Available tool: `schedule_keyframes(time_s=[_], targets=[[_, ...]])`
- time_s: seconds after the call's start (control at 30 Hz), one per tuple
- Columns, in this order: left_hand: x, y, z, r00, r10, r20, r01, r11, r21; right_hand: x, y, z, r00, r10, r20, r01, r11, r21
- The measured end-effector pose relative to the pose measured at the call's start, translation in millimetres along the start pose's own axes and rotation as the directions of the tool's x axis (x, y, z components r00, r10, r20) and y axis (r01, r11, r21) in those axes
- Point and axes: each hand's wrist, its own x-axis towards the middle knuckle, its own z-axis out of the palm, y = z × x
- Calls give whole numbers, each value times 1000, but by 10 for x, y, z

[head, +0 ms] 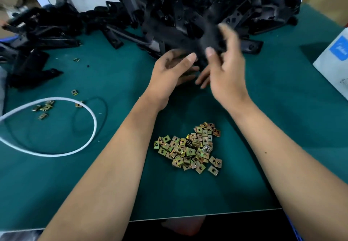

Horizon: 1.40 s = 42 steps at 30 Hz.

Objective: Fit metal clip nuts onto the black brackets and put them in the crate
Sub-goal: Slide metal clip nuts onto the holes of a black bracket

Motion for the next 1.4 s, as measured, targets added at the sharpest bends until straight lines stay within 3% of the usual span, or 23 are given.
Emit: schedule_keyframes(time_s=[0.07, 0.13, 0.27, 0.33, 0.4, 0.5, 0.6, 0.73, 0.8, 1.0, 1.13, 1.23, 1.4], targets=[[-3, 8, 12, 999, 15, -43, -17, 999, -42, -63, 3, 111, 985, 58, 164, -56, 998, -17], [20, 38, -38, 983, -20, -181, -10, 986, -166, -94, -7, 153, 966, 77, 246, -54, 994, -98], [88, 111, -263, 928, -90, -362, -62, 919, -389, -64, -46, 90, 914, 17, 406, 120, 943, -309], [115, 126, -358, 923, -95, -374, -86, 895, -437, -84, -111, 95, 788, 44, 614, 207, 921, -332], [132, 127, -397, 922, -118, -369, -86, 867, -490, -144, -219, 163, 606, 100, 789, 251, 917, -309], [158, 89, -392, 928, -163, -336, -68, 812, -580, -237, -331, 279, 414, 150, 898, 239, 934, -267], [155, 69, -369, 950, -167, -265, -15, 823, -568, -292, -374, 333, 322, 124, 938, 299, 927, -226], [126, 46, -355, 968, -119, -219, 3, 885, -466, -278, -405, 327, 273, 146, 951, 264, 939, -220], [107, 41, -349, 972, -106, -212, -6, 883, -470, -224, -392, 273, 289, 168, 942, 234, 942, -240], [63, 72, -346, 974, -101, -204, -17, 862, -507, -72, -219, 85, 462, 217, 860, 138, 940, -312], [55, 85, -336, 973, -121, -195, 16, 884, -467, -73, -79, 104, 661, 167, 731, -66, 984, -166], [51, 81, -322, 978, -132, -163, 32, 860, -509, -89, -2, 127, 780, 215, 588, -233, 971, -46], [48, 88, -296, 980, -138, -143, 54, 877, -477, -104, 13, 152, 842, 263, 470, -323, 945, 51]])
